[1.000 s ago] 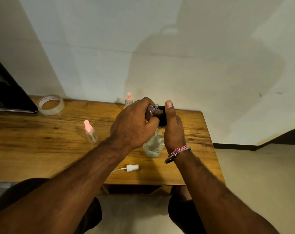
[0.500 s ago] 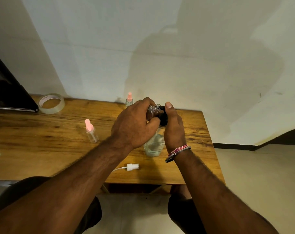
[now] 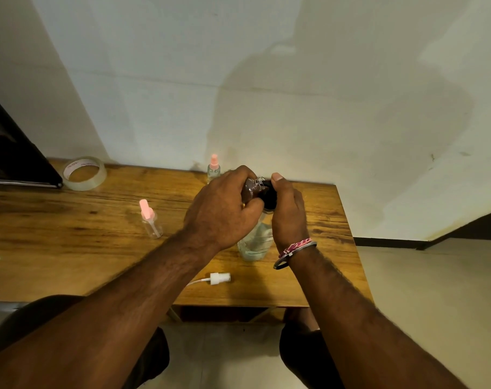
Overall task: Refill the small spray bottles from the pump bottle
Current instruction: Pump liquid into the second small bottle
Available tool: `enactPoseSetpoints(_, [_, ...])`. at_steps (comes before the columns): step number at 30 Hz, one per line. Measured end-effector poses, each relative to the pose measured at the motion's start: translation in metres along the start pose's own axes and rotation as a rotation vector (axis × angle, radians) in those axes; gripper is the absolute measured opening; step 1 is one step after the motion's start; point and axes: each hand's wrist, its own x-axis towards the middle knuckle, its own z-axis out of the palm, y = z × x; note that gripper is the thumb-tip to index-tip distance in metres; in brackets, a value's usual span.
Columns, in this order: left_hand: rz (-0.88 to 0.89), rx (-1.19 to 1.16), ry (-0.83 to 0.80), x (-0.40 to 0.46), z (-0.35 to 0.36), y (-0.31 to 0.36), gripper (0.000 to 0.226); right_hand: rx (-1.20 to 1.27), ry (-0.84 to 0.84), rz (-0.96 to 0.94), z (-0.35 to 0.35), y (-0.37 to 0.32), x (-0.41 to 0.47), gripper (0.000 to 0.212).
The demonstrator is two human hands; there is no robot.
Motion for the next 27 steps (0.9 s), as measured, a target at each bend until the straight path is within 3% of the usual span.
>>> enactPoseSetpoints(7, [0.003, -0.049, 0.022, 0.002, -0.004, 0.003, 0.026, 0.014, -0.087, -0.006, 0.003, -0.002, -0.004, 0.056])
enactPoseSetpoints(15, [-0.005, -0.046, 0.018, 0.002, -0.004, 0.003, 0.028, 0.022, -0.062, -0.011, 0.003, -0.001, -0.002, 0.047])
enactPoseSetpoints(27, [-0.01, -0.005, -0.005, 0.001, 0.0, 0.0, 0.033, 0.031, 0.022, -0.061, 0.004, 0.006, 0.0, 0.053])
